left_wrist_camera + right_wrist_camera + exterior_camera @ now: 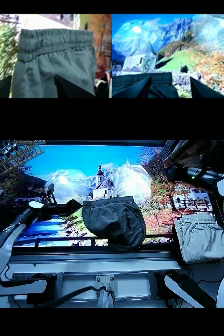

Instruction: Fold the clothes and pants, and hang the long-sleeved shirts on hangers.

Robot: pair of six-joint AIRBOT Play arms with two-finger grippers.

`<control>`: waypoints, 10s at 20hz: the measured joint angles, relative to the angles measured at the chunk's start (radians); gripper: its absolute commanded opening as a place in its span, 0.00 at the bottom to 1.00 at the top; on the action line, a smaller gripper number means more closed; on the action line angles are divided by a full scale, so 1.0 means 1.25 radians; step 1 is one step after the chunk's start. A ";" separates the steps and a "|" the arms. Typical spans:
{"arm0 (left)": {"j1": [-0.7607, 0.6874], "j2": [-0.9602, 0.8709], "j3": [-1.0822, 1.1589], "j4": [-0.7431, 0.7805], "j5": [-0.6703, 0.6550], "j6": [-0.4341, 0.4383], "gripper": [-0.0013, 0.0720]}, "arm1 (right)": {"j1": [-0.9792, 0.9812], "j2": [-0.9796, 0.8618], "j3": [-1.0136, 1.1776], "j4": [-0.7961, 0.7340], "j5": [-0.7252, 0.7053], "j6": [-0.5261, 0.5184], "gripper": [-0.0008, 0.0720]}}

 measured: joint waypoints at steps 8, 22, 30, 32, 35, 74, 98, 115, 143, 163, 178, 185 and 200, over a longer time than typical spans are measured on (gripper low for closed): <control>-0.066 -0.150 0.150 -0.099 -0.013 0.083 0.03 | 0.000 0.000 -0.054 0.011 0.033 0.000 0.79; -0.082 -0.066 0.319 -0.111 -0.101 0.112 0.02 | 0.005 -0.109 -0.367 0.050 -0.047 0.025 0.79; -0.093 -0.058 0.323 -0.111 -0.103 0.113 0.02 | 0.033 -0.359 -0.199 0.197 -0.059 -0.055 0.79; -0.094 -0.058 0.323 -0.111 -0.103 0.113 0.02 | 0.046 -0.407 -0.158 0.204 -0.055 -0.055 0.79; -0.094 -0.058 0.323 -0.111 -0.103 0.113 0.02 | 0.072 -0.455 -0.118 0.205 -0.052 -0.047 0.78; -0.112 0.392 0.207 0.204 -0.321 -0.109 0.68 | 0.250 -0.112 0.374 0.053 0.132 -0.012 0.05; -0.556 0.091 -0.068 0.131 0.640 0.126 0.04 | 0.250 -0.122 0.374 0.073 0.168 -0.007 0.04; -0.338 0.620 0.127 0.360 0.559 0.217 0.02 | 0.250 -0.142 0.403 0.105 0.063 0.012 0.05; -0.279 0.225 0.316 0.959 0.278 -0.345 0.52 | 0.259 -0.139 0.119 -0.177 0.063 0.255 0.87; -0.145 0.234 0.301 0.946 -0.187 -0.640 0.29 | 0.101 -0.175 -0.203 -0.186 0.169 0.289 0.73; -0.213 0.370 0.150 0.928 -0.181 -0.664 0.29 | 0.068 -0.234 -0.360 0.127 -0.013 0.262 0.78; -0.213 0.371 0.149 0.927 -0.185 -0.664 0.29 | 0.094 -0.272 -0.360 0.134 -0.060 0.274 0.05; -0.224 0.618 -0.171 0.775 -0.396 -0.727 0.52 | 0.103 -0.188 -0.360 0.146 -0.175 0.302 0.04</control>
